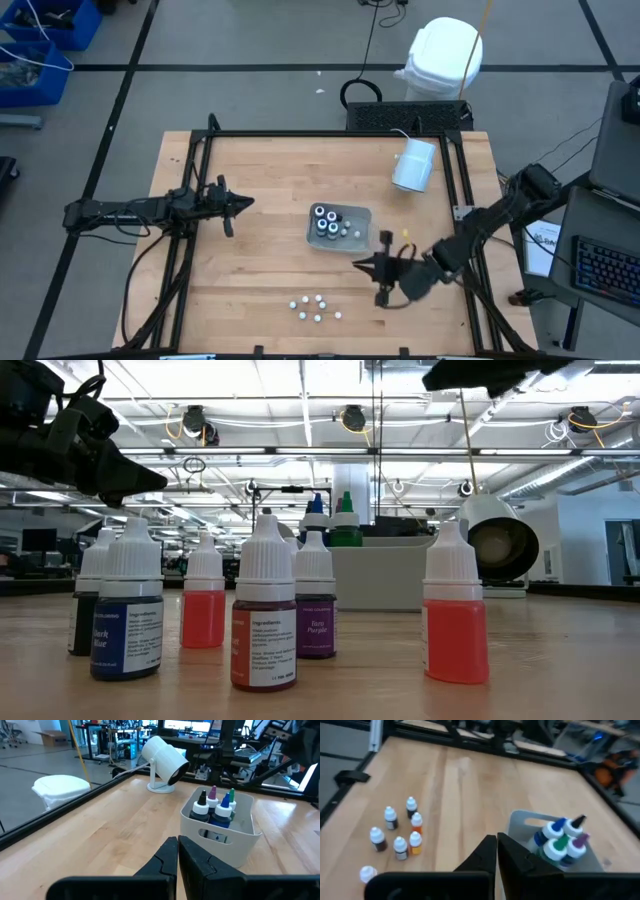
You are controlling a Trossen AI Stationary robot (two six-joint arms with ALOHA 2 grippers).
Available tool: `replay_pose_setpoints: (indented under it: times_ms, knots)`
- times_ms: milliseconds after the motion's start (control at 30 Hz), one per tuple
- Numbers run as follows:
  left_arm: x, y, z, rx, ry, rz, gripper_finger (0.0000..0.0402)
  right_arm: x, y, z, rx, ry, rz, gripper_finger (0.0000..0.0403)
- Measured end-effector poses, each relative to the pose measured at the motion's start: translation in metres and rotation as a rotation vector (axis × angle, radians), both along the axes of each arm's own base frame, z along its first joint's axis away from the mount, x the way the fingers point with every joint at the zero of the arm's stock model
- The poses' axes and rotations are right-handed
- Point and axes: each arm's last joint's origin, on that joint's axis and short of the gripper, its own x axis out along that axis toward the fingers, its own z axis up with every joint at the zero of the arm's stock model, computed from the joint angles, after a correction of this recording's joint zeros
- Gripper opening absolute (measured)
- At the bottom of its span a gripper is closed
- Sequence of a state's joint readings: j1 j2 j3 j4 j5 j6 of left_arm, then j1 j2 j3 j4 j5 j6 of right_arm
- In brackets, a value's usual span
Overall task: Pick & Place food coloring
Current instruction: Put the small dark blue bottle into the gray bin
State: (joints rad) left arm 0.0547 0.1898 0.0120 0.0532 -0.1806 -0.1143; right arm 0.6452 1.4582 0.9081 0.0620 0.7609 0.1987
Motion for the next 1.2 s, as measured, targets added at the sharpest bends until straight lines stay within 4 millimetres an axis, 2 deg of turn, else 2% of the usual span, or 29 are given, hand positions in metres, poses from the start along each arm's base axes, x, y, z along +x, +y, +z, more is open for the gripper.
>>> replay_pose_setpoints:
  times_ms: [133,367,567,833,933,1200]
  knots:
    - [0.0,0.0,0.0,-0.004,0.0,0.001,0.0019,-0.01,0.008,-0.013,-0.034,-0.033,0.014,0.0001]
    - [0.0,0.0,0.0,0.004,0.004,0.002,0.0019,-0.015,0.007,-0.026,-0.11,0.01,0.141,0.0001]
    - [0.0,0.0,0.0,0.006,0.005,0.003,0.0019,-0.016,0.006,-0.03,-0.12,-0.024,0.179,0.0001]
    - [0.0,0.0,-0.001,0.006,0.007,0.003,0.0019,-0.021,0.008,-0.034,-0.083,-0.134,0.372,0.0004]
    - [0.0,0.0,-0.001,-0.011,0.009,0.005,0.0019,-0.024,0.006,-0.037,-0.046,-0.163,0.365,0.0004]
    - [0.0,-0.001,-0.002,-0.031,0.019,-0.042,0.0019,-0.028,-0.006,-0.037,-0.088,-0.171,0.283,0.0001]
